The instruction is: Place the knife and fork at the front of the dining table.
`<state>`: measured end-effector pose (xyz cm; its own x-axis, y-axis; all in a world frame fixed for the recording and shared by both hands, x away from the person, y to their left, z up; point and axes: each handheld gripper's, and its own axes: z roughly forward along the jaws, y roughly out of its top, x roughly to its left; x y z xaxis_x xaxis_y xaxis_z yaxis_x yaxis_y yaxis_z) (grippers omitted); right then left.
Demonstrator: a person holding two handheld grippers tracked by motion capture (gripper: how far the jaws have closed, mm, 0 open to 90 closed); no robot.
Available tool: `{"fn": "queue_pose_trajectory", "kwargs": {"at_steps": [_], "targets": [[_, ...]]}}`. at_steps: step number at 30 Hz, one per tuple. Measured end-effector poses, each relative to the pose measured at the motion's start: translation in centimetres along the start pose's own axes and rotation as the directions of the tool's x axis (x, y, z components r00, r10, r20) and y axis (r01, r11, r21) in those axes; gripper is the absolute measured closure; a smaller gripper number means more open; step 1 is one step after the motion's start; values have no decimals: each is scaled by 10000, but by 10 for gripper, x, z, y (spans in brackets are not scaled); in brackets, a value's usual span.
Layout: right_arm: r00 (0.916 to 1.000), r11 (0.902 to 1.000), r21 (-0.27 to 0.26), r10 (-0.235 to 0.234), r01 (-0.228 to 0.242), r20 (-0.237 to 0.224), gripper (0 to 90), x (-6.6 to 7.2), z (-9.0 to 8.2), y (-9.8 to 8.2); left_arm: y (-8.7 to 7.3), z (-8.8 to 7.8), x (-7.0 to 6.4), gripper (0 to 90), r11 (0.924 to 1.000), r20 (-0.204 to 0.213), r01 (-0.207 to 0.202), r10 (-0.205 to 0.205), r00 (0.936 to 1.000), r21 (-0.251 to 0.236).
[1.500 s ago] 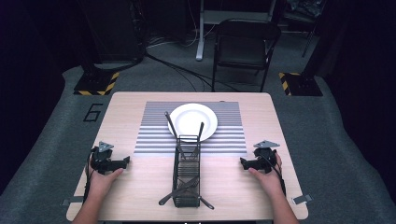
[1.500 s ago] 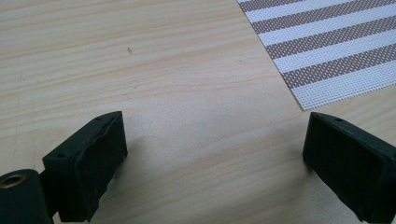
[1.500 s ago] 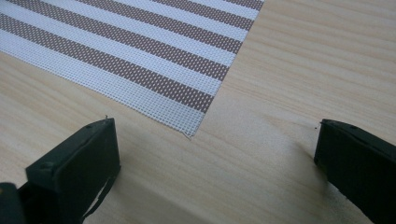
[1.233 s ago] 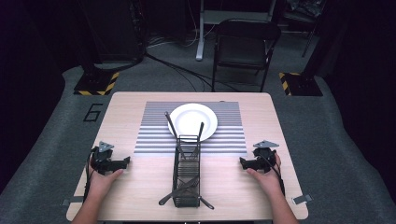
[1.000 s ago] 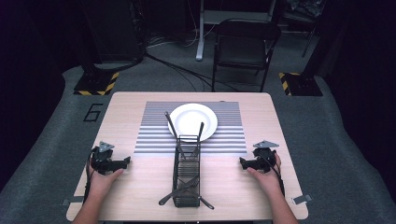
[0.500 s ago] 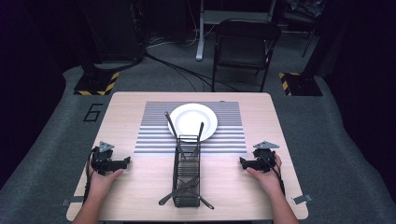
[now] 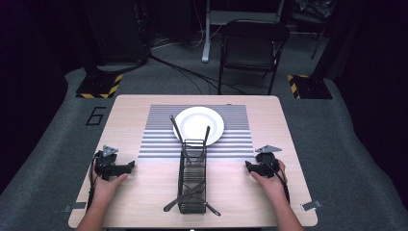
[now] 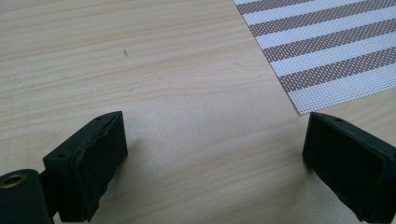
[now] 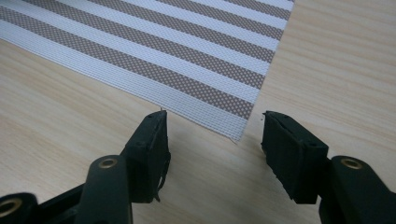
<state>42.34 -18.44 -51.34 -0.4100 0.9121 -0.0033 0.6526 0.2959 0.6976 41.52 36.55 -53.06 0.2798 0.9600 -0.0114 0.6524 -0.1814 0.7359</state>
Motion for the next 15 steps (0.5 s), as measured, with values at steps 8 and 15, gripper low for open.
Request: {"fn": "queue_pose_trajectory", "kwargs": {"at_steps": [8, 15], "targets": [[9960, 9988, -383, -339, 308, -831, 466, 18, -13, 14, 0, 0, -1, 63, 10000, -8, 18, -18, 10000, -6], [9906, 9960, -814, -472, 369, -1285, 506, 30, -29, 28, 0, -1, -1, 62, 10000, -17, -15, 16, 10000, 16]]}}
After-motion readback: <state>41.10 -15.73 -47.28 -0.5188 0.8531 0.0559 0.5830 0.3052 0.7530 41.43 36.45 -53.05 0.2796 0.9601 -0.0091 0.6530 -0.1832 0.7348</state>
